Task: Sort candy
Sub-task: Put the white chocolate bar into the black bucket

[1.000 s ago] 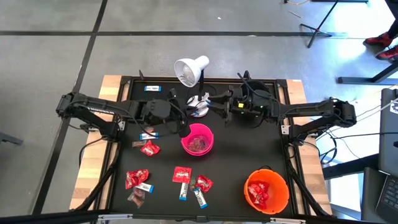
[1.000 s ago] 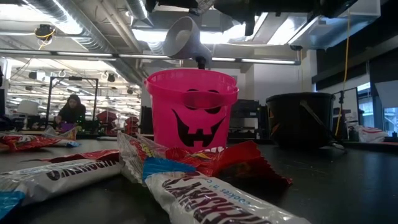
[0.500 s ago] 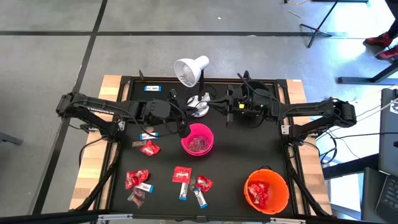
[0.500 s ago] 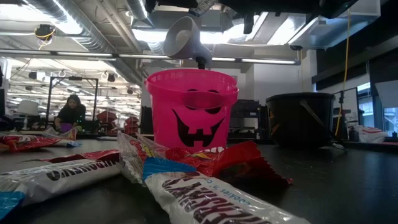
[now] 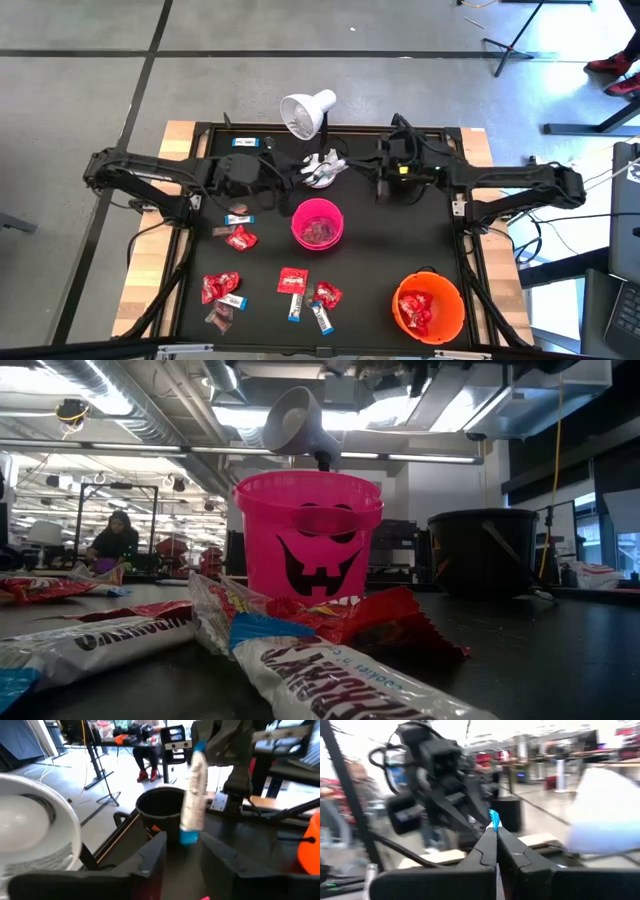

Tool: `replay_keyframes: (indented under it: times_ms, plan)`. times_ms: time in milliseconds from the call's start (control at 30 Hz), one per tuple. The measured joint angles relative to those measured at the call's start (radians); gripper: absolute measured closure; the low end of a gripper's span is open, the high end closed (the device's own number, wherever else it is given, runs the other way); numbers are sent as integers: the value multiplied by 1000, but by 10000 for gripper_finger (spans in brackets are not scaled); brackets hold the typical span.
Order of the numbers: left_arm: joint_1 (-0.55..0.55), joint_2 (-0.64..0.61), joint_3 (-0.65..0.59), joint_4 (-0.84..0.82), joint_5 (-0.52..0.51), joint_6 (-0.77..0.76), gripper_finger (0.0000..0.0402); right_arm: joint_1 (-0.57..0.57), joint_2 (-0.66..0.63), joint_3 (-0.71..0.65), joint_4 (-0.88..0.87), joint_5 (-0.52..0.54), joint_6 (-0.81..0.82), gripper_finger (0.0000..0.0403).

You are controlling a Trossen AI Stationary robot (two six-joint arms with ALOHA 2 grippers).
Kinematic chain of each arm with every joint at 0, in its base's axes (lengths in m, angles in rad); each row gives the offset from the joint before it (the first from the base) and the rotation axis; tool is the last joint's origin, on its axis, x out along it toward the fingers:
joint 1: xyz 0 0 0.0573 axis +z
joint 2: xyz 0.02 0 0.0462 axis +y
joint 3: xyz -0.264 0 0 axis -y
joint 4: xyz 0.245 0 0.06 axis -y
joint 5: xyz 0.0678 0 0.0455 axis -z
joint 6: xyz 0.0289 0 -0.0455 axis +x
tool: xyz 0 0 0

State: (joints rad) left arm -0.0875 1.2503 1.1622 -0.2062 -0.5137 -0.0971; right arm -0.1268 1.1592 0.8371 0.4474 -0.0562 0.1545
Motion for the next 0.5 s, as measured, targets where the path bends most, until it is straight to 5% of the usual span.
replay_keyframes:
  times_ms: [133,367,500]
  plan:
    - [-16,-41,0,0,0,1,266,0,-113,0,-169,152,-62,403]
    - [-26,-65,0,-10,-1,28,261,1,-298,0,-525,674,-119,403]
    - [-25,-68,0,-9,-2,29,261,0,-364,1,-695,861,-88,403]
